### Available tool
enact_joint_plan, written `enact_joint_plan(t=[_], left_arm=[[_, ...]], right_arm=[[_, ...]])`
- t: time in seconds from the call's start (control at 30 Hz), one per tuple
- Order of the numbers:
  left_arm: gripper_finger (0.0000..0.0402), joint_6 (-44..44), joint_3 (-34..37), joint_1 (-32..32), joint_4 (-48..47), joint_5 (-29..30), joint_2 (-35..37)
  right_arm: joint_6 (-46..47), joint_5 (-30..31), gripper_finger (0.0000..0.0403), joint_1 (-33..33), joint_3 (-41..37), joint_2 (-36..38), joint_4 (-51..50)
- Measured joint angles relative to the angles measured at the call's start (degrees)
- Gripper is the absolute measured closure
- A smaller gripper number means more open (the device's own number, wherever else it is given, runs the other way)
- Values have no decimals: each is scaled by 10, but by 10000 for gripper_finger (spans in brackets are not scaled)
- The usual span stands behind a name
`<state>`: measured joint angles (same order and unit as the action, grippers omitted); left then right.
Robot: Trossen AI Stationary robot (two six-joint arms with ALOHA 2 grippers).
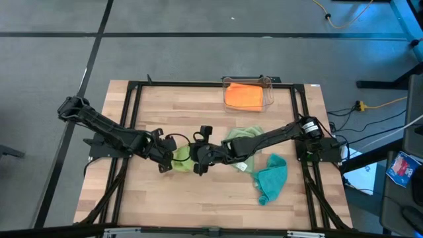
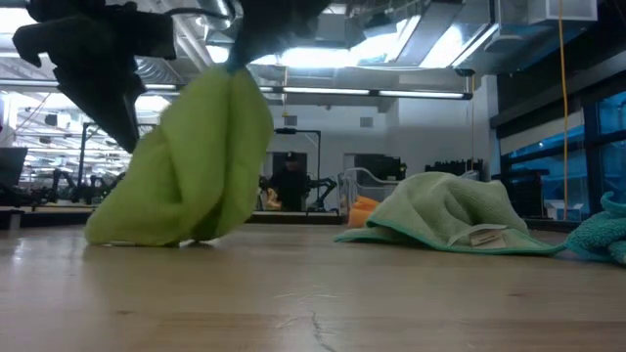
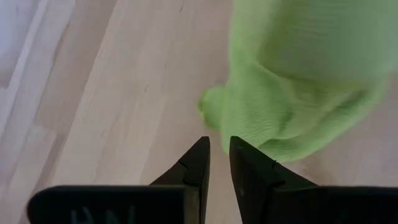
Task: Fold microfiber towels
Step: Fold the light green microfiber towel
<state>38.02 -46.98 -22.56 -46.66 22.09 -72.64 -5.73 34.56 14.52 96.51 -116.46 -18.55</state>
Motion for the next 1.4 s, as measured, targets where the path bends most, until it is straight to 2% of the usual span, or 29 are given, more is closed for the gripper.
enact_joint_plan(t=[0.2,0.5,0.63,0.87,1.17,1.4], left_arm=[[347,-52,0,-5,57,0,0],[347,-193,0,-4,211,35,0],[347,-193,0,-4,218,71,0],[347,-193,0,-5,221,73,0],[347,-208,-1,-5,287,37,0],[343,-191,-1,-5,286,34,0]], right_arm=[[78,8,399,-2,0,0,-79],[82,7,399,-1,-1,0,-80],[69,-19,399,2,-1,0,-83],[22,-93,399,14,-1,-2,-84],[38,-62,399,14,-1,-2,-83],[38,-62,399,14,-1,-2,-83]])
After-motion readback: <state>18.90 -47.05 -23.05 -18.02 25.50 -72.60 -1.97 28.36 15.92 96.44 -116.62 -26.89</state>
